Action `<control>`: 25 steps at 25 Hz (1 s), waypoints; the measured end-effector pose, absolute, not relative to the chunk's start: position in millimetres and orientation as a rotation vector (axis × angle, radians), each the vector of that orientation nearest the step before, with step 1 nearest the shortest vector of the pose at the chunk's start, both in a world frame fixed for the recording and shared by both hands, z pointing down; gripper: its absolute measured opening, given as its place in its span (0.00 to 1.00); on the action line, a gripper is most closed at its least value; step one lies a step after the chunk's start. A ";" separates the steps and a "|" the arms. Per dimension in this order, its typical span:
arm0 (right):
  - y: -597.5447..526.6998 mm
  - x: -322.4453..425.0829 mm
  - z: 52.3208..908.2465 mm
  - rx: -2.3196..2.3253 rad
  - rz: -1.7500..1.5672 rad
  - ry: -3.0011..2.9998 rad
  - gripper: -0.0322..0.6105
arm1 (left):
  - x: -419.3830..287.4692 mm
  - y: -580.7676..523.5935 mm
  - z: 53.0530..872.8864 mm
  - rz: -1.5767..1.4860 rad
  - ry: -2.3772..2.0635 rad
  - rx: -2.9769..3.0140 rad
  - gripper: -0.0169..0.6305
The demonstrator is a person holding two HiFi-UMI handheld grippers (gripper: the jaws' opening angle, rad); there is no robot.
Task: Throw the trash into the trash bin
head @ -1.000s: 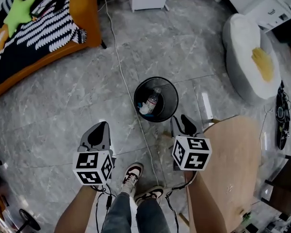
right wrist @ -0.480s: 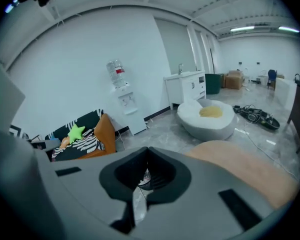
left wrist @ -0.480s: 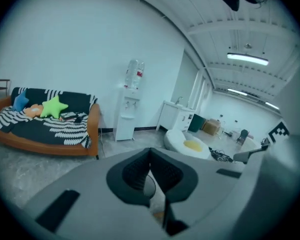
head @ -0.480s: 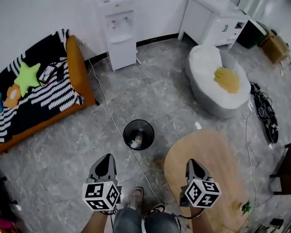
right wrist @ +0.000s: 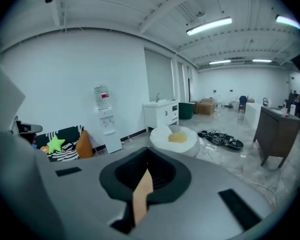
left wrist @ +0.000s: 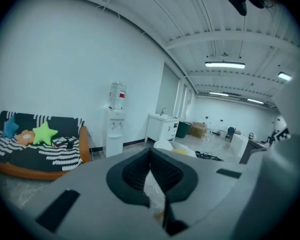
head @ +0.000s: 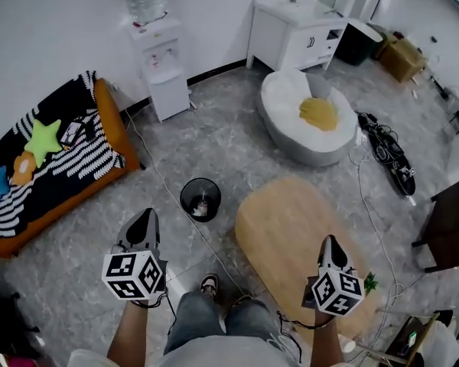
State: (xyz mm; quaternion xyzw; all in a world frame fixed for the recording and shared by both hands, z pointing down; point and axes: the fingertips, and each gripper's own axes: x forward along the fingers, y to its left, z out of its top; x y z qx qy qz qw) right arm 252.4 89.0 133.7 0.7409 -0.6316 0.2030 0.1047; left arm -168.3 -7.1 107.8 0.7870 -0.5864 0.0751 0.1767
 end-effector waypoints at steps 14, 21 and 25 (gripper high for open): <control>100.4 259.7 73.0 2.321 0.416 -1.834 0.05 | -152.4 -13.0 66.6 0.163 -1.670 2.264 0.01; 95.7 250.7 67.3 2.324 0.420 -1.870 0.05 | -159.4 -16.3 65.2 0.161 -1.679 2.228 0.01; 96.2 259.4 63.7 2.330 0.411 -1.873 0.05 | -157.2 -16.1 65.1 0.155 -1.691 2.222 0.01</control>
